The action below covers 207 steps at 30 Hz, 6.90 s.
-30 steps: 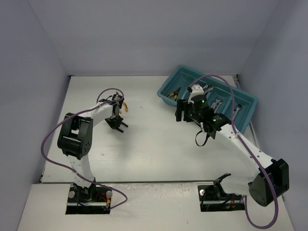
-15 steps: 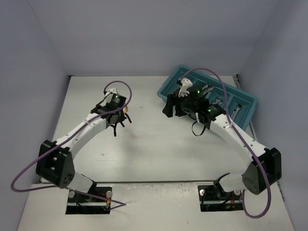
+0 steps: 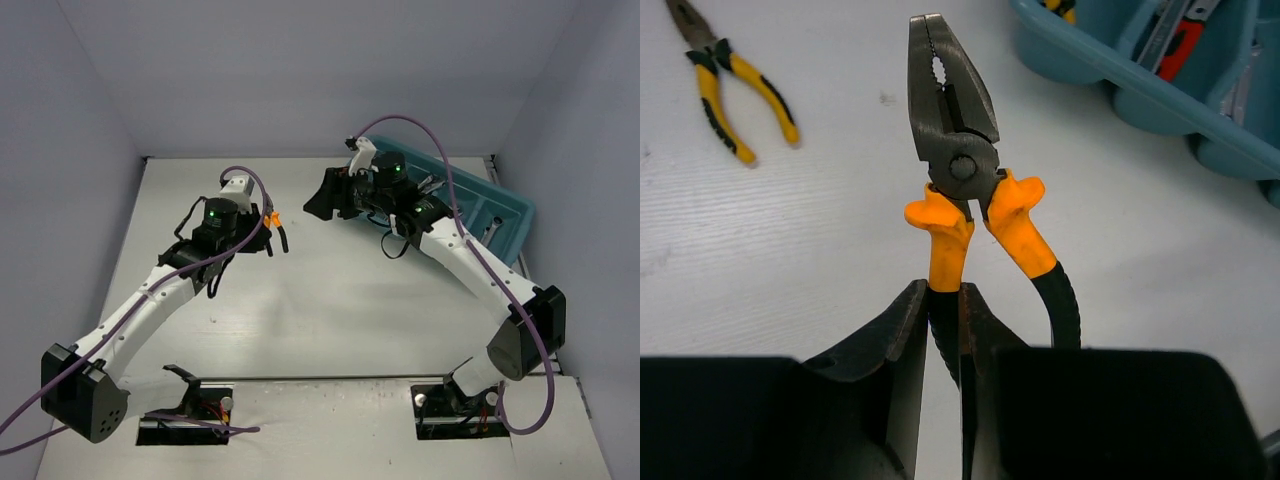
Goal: Sort the tools into containers
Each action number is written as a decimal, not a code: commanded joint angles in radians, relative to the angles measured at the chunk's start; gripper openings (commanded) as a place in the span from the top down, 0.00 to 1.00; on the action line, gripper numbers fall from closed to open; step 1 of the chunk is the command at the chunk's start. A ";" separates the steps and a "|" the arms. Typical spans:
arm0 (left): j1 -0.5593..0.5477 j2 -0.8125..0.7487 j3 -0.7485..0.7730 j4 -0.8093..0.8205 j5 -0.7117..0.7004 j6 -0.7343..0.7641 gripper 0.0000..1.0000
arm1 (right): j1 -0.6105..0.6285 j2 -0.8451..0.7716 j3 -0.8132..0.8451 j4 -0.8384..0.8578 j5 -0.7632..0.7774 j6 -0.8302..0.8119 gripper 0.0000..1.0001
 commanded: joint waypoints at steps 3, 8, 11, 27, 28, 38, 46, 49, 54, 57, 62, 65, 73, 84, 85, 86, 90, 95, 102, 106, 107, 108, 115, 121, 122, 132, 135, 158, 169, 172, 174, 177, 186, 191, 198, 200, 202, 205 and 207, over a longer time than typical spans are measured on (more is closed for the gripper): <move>-0.010 -0.054 0.035 0.144 0.141 0.033 1.00 | 0.067 0.062 0.103 0.106 -0.012 0.043 0.35; -0.023 -0.058 0.049 0.150 0.165 0.027 1.00 | 0.102 0.108 0.128 0.122 0.008 0.052 0.35; -0.032 -0.060 0.042 0.157 0.165 0.025 1.00 | 0.116 0.129 0.144 0.134 0.019 0.060 0.35; -0.037 -0.084 0.024 0.167 0.174 0.021 1.00 | 0.137 0.190 0.147 0.172 0.076 0.093 0.60; -0.037 -0.084 0.025 0.167 0.174 0.022 1.00 | 0.140 0.193 0.147 0.173 0.075 0.096 0.60; -0.037 -0.086 0.023 0.139 0.134 0.027 0.95 | 0.151 0.194 0.137 0.181 0.111 0.088 1.00; -0.036 -0.100 0.010 0.033 -0.027 0.009 0.25 | 0.081 0.176 0.138 0.179 0.193 0.066 1.00; -0.032 -0.110 0.013 -0.048 -0.155 -0.012 0.19 | -0.010 0.186 0.147 0.180 0.241 0.058 1.00; -0.009 -0.104 0.035 -0.227 -0.320 -0.076 0.18 | -0.144 0.266 0.206 0.179 0.341 0.023 1.00; -0.003 -0.110 0.018 -0.271 -0.354 -0.113 0.18 | -0.216 0.350 0.267 0.180 0.385 0.034 1.00; 0.020 -0.099 0.004 -0.325 -0.353 -0.155 0.19 | -0.262 0.490 0.357 0.181 0.450 0.053 1.00; 0.035 -0.078 0.004 -0.341 -0.322 -0.156 0.18 | -0.275 0.577 0.424 0.182 0.522 0.068 1.00; 0.065 -0.008 0.028 -0.339 -0.296 -0.152 0.18 | -0.305 0.751 0.554 0.184 0.432 0.105 0.97; 0.092 0.239 0.210 -0.334 -0.273 -0.171 0.18 | -0.362 0.663 0.489 0.174 0.441 0.023 0.33; 0.096 0.275 0.238 -0.335 -0.276 -0.175 0.18 | -0.369 0.626 0.474 0.169 0.440 0.000 0.31; 0.100 0.315 0.268 -0.336 -0.280 -0.178 0.18 | -0.372 0.585 0.458 0.164 0.439 -0.024 0.30; 0.127 0.489 0.383 -0.336 -0.295 -0.194 0.18 | -0.377 0.404 0.384 0.145 0.437 -0.109 0.29; 0.170 0.678 0.558 -0.350 -0.312 -0.173 0.22 | -0.378 0.175 0.196 0.143 0.415 -0.134 0.28; 0.221 0.904 0.743 -0.377 -0.305 -0.146 0.37 | -0.375 -0.055 -0.060 0.141 0.314 -0.091 0.27; 0.233 0.976 0.803 -0.379 -0.292 -0.130 0.44 | -0.370 -0.134 -0.171 0.140 0.280 -0.056 0.27; 0.236 0.993 0.817 -0.380 -0.287 -0.125 0.46 | -0.369 -0.148 -0.195 0.140 0.281 -0.051 0.27; 0.239 1.010 0.830 -0.381 -0.281 -0.121 0.48 | -0.369 -0.160 -0.217 0.139 0.281 -0.047 0.27; 0.245 1.065 0.842 -0.383 -0.243 -0.114 0.77 | -0.367 -0.201 -0.283 0.130 0.267 -0.029 0.27; 0.244 1.007 0.788 -0.351 -0.195 -0.090 1.00 | -0.354 -0.203 -0.286 0.127 0.250 -0.023 0.27; 0.244 0.988 0.773 -0.333 -0.184 -0.077 1.00 | -0.351 -0.201 -0.283 0.127 0.242 -0.023 0.27; 0.226 0.537 0.357 0.165 0.113 0.033 1.00 | -0.264 -0.139 -0.169 0.126 0.120 -0.031 0.27; 0.216 0.436 0.224 0.293 0.209 0.038 1.00 | -0.221 -0.096 -0.114 0.127 0.094 -0.031 0.27; -0.021 0.101 0.063 0.419 0.408 0.004 1.00 | 0.042 0.036 0.044 0.129 0.245 0.070 0.27; -0.034 0.055 0.031 0.421 0.430 0.009 1.00 | 0.073 0.058 0.047 0.131 0.255 0.107 0.35; -0.036 0.051 0.030 0.420 0.427 0.009 1.00 | 0.087 0.068 0.047 0.132 0.248 0.117 0.41; -0.036 0.048 0.030 0.421 0.419 0.013 1.00 | 0.100 0.071 0.044 0.132 0.250 0.119 0.46; -0.037 0.045 0.028 0.421 0.408 0.026 1.00 | 0.111 0.071 0.029 0.132 0.258 0.129 0.53; -0.035 0.038 0.022 0.420 0.401 0.047 1.00 | 0.117 0.054 -0.007 0.131 0.309 0.132 0.96; -0.035 0.036 0.030 0.363 0.356 0.056 0.83 | 0.098 0.040 0.005 0.130 0.364 0.110 1.00; -0.035 -0.021 0.045 0.110 0.141 0.117 0.23 | -0.067 0.071 0.057 0.132 0.418 0.103 1.00; -0.034 -0.057 0.038 0.044 0.036 0.119 0.22 | -0.139 0.103 0.080 0.132 0.445 0.101 1.00; -0.033 -0.094 0.033 -0.027 -0.058 0.121 0.22 | -0.196 0.154 0.124 0.133 0.459 0.097 1.00; -0.034 -0.142 0.030 -0.124 -0.143 0.127 0.22 | -0.261 0.261 0.210 0.132 0.458 0.102 1.00; -0.032 -0.174 0.028 -0.189 -0.174 0.123 0.22 | -0.286 0.353 0.273 0.136 0.461 0.115 1.00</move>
